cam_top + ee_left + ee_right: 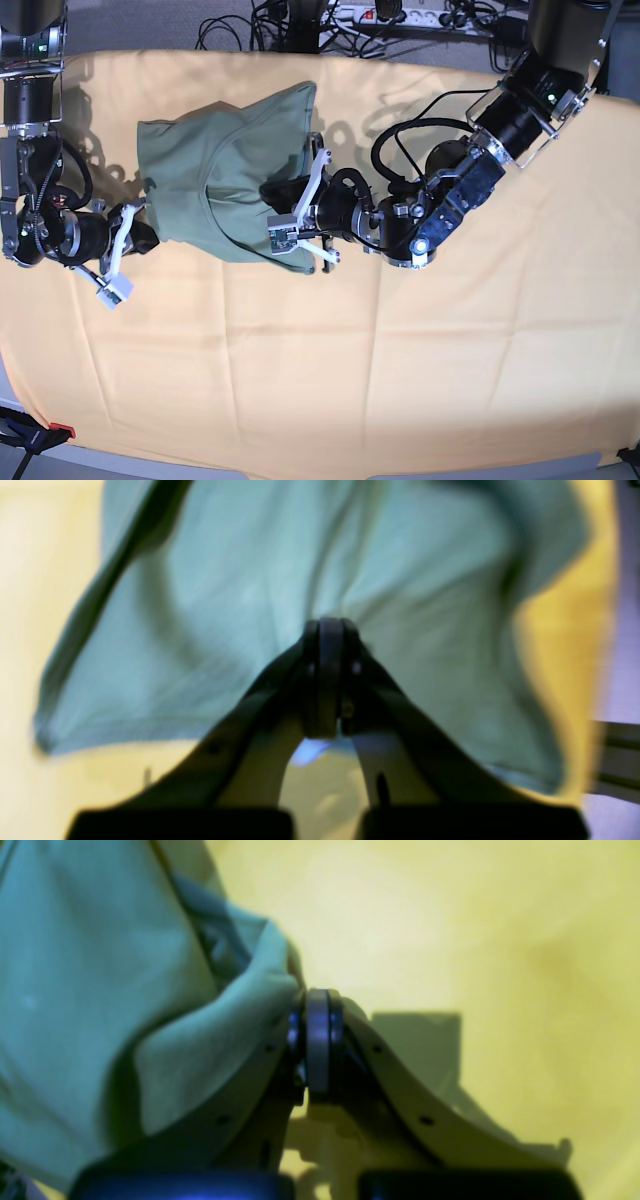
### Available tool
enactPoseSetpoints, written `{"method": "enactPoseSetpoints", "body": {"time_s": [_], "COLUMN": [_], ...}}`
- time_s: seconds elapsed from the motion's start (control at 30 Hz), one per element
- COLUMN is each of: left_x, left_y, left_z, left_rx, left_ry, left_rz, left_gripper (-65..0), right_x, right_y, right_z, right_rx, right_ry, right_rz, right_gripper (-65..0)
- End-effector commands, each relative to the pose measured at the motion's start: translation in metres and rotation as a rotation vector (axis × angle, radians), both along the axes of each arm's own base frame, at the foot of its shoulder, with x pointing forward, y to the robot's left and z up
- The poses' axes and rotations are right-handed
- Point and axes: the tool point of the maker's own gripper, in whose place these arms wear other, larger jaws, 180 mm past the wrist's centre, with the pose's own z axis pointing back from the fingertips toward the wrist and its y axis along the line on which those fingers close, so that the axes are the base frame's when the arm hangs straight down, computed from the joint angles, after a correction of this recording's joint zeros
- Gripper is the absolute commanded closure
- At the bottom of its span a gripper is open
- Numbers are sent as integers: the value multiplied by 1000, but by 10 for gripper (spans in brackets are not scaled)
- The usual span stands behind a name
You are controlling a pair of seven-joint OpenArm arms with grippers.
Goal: Fold the T-shirt properly
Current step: 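Press and tuck the bundle with the left gripper while right holds, then release the bundle and withdraw the left gripper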
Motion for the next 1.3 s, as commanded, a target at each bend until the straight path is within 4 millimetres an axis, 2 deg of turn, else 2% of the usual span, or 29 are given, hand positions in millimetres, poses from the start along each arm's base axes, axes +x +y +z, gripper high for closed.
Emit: {"method": "enactPoseSetpoints", "body": {"time_s": [0.0,0.17,0.27,0.63,0.77,1.03,1.27], "left_x": [6,0,-9,-47,-58,-71,-98], "left_y": [-8,-18,-23,-35,-42,-42,-44], "left_z": [28,61,65,45,41,20,-17], "left_rx": [-90,-236,-240,-257,-256,-197,-32], "left_ry": [-5,138,181,314,338,341,271], "left_rz": [-9,-8,-39,-73,-87,-89,-179], "left_gripper": [0,0,0,0,0,0,0], "right_x": [15,18,19,29,29,25,17], "right_y": [-5,-8,-7,-1,8,21,31], "right_z": [24,28,30,46,53,42,23], "right_rx": [9,20,31,65,123,144,76], "right_ry": [-77,-92,-96,-133,-135,-100,-56], "right_rz": [-8,-23,-21,-15,-1,12,67], "right_gripper": [0,0,0,0,0,0,0]}}
